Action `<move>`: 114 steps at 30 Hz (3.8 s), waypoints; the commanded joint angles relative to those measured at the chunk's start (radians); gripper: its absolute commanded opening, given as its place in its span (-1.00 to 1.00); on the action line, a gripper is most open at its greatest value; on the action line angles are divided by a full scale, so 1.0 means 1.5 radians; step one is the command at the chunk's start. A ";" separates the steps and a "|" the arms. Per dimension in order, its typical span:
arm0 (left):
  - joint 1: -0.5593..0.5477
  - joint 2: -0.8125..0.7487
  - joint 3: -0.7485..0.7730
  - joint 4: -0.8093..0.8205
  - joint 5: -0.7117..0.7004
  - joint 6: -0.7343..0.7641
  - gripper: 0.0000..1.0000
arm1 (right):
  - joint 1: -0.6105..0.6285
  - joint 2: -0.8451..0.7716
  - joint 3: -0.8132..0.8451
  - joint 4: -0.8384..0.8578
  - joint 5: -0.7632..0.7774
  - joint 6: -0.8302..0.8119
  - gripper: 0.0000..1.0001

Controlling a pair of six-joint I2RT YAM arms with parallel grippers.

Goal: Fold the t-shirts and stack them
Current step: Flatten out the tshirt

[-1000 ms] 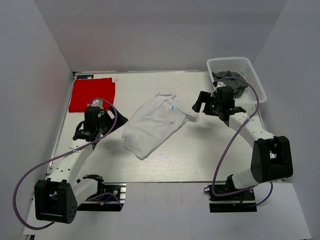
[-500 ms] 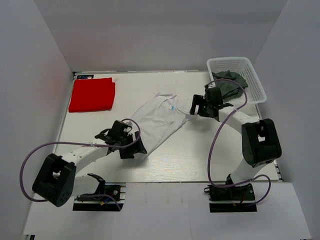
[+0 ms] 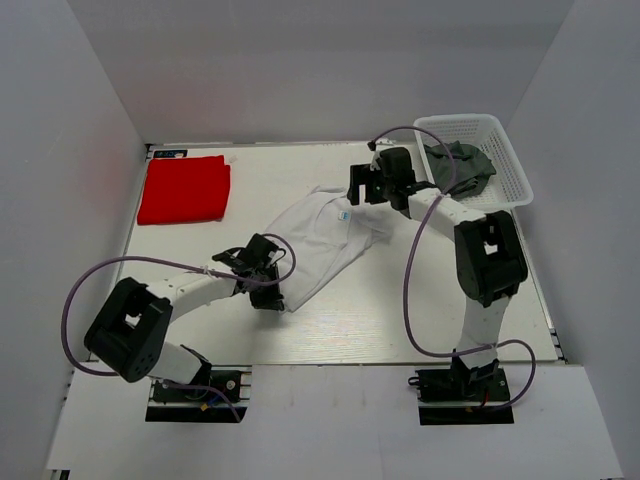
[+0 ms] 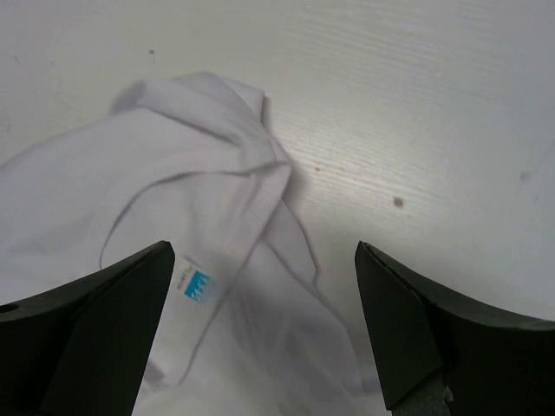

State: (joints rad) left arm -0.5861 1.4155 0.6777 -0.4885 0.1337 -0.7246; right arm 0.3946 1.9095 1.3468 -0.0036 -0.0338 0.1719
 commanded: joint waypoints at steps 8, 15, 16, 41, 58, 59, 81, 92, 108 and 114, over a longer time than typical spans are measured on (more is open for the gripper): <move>-0.001 -0.112 0.052 -0.053 -0.087 0.017 -1.00 | 0.001 0.175 0.208 0.004 -0.060 -0.005 0.54; -0.001 -0.134 0.071 -0.066 -0.124 0.017 -1.00 | -0.001 0.195 0.245 -0.028 -0.107 0.018 -1.00; -0.001 -0.147 0.088 -0.066 -0.141 0.017 -1.00 | -0.002 0.188 0.246 -0.025 -0.108 0.023 -1.00; 0.049 -0.209 0.624 0.040 -0.408 0.319 -1.00 | -0.081 -0.150 0.351 0.185 -0.048 0.020 -1.00; -0.012 -0.266 -0.072 0.076 0.231 0.089 0.66 | -0.088 -0.369 -0.364 0.050 0.150 0.044 -0.34; -0.022 -0.266 -0.072 0.076 0.243 0.099 0.99 | -0.090 -0.367 -0.359 0.042 0.156 0.045 -0.26; 0.082 0.260 0.555 -0.065 -0.291 0.130 1.00 | 0.045 -0.282 -0.358 -0.052 -0.005 0.093 0.81; 0.147 0.471 0.660 -0.068 -0.238 0.145 1.00 | 0.057 -0.257 -0.422 -0.037 0.004 0.136 0.81; 0.117 0.108 0.060 -0.032 -0.106 -0.020 1.00 | 0.004 -0.174 -0.296 -0.169 0.222 0.088 0.81; 0.082 -0.119 -0.063 0.010 0.010 -0.021 1.00 | -0.033 -0.122 -0.189 -0.187 0.233 0.031 0.81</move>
State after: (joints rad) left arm -0.4473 1.2942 0.6220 -0.4427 0.0322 -0.7242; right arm 0.3683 1.7119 0.9836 -0.2455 0.2497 0.2844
